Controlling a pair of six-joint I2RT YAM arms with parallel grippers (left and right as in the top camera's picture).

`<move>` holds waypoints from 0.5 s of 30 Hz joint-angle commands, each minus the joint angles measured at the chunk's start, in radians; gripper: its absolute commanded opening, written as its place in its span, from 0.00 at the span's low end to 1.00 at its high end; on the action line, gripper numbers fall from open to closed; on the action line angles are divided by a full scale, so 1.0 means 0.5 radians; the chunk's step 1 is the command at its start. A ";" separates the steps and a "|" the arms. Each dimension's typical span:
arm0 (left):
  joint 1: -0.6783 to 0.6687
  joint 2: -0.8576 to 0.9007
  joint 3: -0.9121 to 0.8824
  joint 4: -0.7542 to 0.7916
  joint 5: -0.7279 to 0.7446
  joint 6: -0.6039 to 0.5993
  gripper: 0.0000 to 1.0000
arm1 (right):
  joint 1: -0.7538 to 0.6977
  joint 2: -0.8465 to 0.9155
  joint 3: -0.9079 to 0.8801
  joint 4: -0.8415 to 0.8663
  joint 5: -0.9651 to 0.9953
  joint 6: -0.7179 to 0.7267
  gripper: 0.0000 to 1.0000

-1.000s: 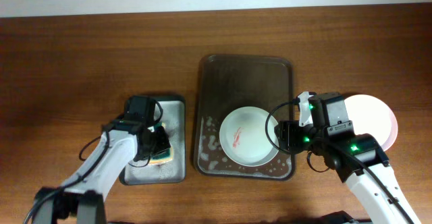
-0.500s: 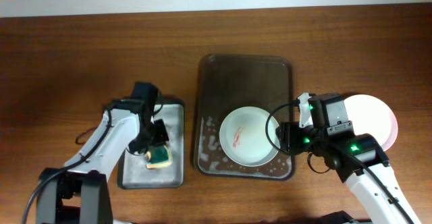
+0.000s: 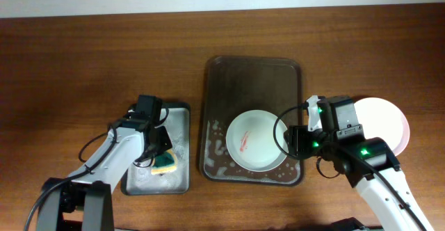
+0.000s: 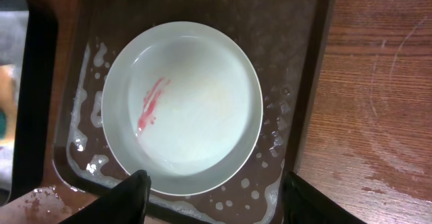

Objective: Clean dirty plates on tray and stack at the side
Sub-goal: 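Pick up the sponge with the left gripper and move it over the plate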

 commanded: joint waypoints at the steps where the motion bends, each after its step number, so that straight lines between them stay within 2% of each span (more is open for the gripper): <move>1: 0.002 0.034 -0.047 -0.016 0.109 0.089 0.00 | 0.012 0.121 0.034 0.033 0.072 -0.014 0.63; 2: 0.002 0.034 -0.018 -0.035 0.112 0.130 0.00 | 0.012 0.165 0.034 0.050 0.071 -0.013 0.63; 5: 0.002 0.034 0.172 -0.211 0.111 0.246 0.00 | 0.012 0.372 0.034 0.122 0.069 -0.011 0.51; 8: -0.001 0.030 0.391 -0.404 0.133 0.349 0.00 | 0.012 0.534 0.034 0.221 0.063 -0.011 0.47; 12: -0.005 0.026 0.723 -0.619 0.417 0.555 0.00 | 0.012 0.792 0.034 0.344 0.063 0.004 0.46; 15: -0.072 0.026 0.844 -0.609 0.705 0.584 0.00 | -0.027 1.003 0.034 0.426 0.068 0.069 0.42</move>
